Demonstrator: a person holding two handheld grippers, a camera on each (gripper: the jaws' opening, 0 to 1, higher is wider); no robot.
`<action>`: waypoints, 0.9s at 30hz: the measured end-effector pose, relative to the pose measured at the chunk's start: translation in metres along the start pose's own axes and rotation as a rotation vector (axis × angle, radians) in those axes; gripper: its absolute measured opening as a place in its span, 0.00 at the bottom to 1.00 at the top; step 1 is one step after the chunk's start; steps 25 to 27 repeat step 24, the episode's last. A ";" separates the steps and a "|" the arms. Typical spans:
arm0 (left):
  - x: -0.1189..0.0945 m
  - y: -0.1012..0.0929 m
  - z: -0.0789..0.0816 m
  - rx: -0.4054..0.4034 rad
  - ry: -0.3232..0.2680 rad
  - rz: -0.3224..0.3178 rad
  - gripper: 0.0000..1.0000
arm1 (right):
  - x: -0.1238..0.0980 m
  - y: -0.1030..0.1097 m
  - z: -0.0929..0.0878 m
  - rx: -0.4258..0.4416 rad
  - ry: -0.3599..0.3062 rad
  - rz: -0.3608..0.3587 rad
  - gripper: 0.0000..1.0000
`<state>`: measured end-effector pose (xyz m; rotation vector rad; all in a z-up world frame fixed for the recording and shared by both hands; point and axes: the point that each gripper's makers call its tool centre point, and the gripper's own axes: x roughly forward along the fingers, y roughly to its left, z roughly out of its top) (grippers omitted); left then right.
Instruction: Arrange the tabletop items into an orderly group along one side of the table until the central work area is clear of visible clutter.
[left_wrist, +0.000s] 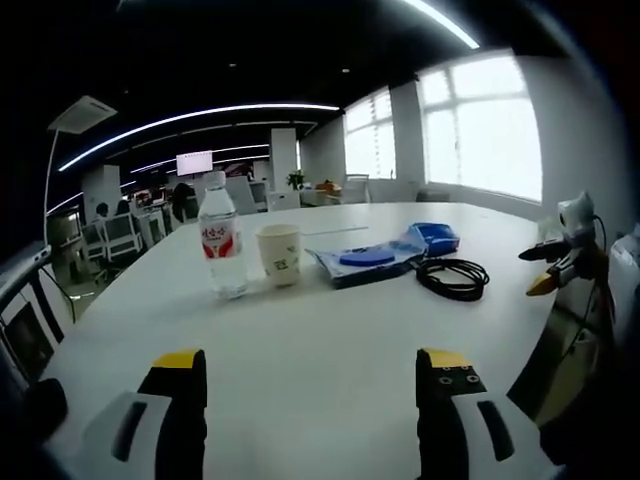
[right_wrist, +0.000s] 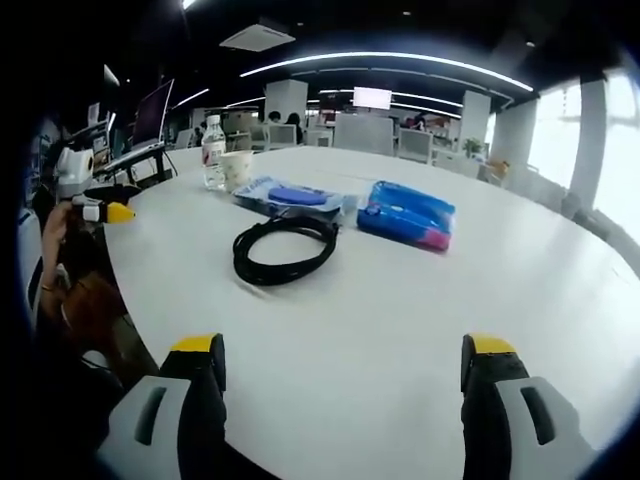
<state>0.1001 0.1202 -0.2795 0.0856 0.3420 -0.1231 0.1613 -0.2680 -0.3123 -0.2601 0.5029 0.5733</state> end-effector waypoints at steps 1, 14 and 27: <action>0.000 0.000 -0.001 0.001 0.002 0.001 0.86 | 0.000 0.000 0.000 0.000 -0.001 0.000 0.95; 0.002 -0.003 -0.003 -0.005 0.008 -0.001 0.86 | 0.001 -0.002 0.001 0.008 0.000 -0.007 0.94; 0.003 -0.003 -0.002 -0.006 0.005 -0.011 0.86 | -0.001 -0.005 0.005 -0.001 -0.014 -0.018 0.94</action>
